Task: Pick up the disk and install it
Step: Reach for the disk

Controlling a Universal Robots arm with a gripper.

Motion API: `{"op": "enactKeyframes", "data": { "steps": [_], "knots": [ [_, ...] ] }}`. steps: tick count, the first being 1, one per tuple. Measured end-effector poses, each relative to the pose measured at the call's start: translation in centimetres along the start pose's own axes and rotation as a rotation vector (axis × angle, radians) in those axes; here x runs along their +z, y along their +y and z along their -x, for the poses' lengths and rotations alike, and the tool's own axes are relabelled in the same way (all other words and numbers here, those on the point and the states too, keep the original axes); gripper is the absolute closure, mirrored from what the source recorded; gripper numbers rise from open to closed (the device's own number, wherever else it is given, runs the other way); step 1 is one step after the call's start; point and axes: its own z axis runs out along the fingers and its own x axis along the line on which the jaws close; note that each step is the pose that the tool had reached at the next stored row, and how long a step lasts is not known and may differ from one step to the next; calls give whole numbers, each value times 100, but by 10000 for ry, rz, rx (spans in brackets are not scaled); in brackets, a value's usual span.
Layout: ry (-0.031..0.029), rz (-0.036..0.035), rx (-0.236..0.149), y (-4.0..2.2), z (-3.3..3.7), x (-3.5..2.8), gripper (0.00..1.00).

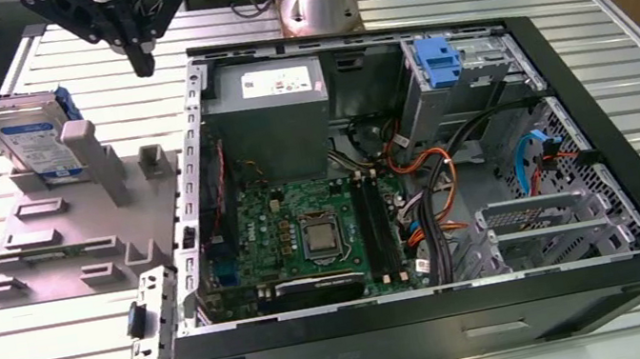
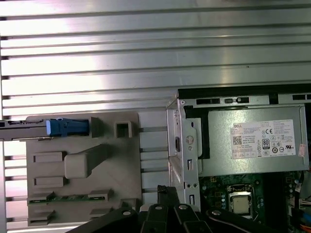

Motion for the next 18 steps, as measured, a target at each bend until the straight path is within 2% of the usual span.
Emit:
{"op": "enactKeyframes", "data": {
  "steps": [18],
  "knots": [
    [0, 0, 0, 10, -115, -2, 89]
  ]
}}
